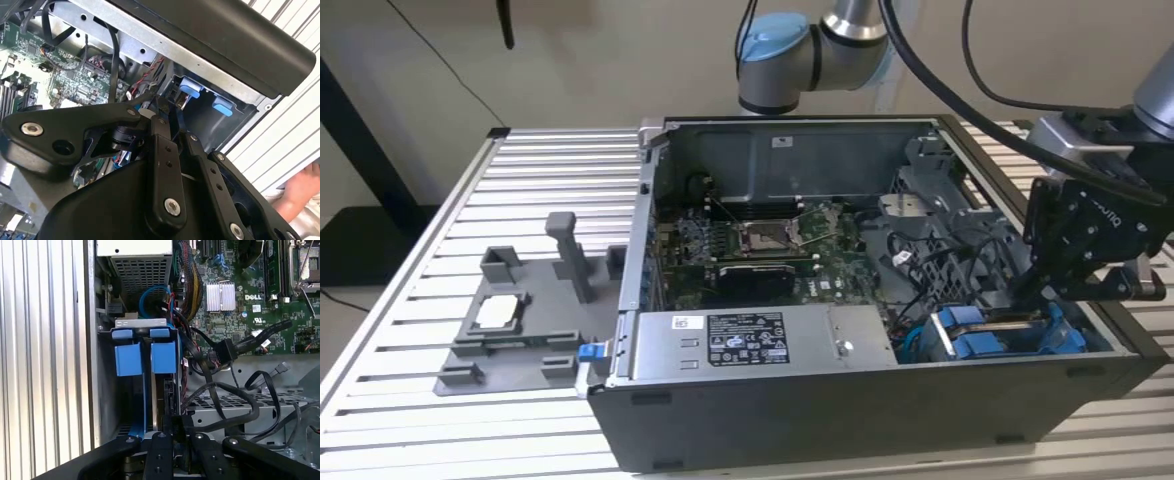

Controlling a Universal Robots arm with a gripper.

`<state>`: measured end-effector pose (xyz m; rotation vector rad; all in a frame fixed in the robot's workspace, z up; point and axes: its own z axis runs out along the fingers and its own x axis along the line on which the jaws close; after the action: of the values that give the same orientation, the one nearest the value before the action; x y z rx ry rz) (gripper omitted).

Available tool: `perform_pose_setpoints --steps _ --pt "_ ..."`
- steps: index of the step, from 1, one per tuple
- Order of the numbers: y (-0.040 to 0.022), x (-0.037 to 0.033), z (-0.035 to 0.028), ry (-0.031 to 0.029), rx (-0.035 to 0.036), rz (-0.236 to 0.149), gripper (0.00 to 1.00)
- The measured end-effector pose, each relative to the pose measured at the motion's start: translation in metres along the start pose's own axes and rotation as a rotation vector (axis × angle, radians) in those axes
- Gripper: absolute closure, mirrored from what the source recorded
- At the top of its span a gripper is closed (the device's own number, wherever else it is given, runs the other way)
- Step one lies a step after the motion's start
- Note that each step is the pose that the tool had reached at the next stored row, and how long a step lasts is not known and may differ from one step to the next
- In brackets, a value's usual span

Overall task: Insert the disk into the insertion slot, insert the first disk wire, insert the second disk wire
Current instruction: 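Insert the first disk wire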

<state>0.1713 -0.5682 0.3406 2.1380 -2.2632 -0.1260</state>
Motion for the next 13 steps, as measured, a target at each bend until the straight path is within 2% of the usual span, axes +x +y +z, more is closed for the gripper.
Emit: perform_pose_setpoints --steps 13 --pt "-0.0005 0.0004 0.0067 0.0005 0.0001 0.0 0.81"
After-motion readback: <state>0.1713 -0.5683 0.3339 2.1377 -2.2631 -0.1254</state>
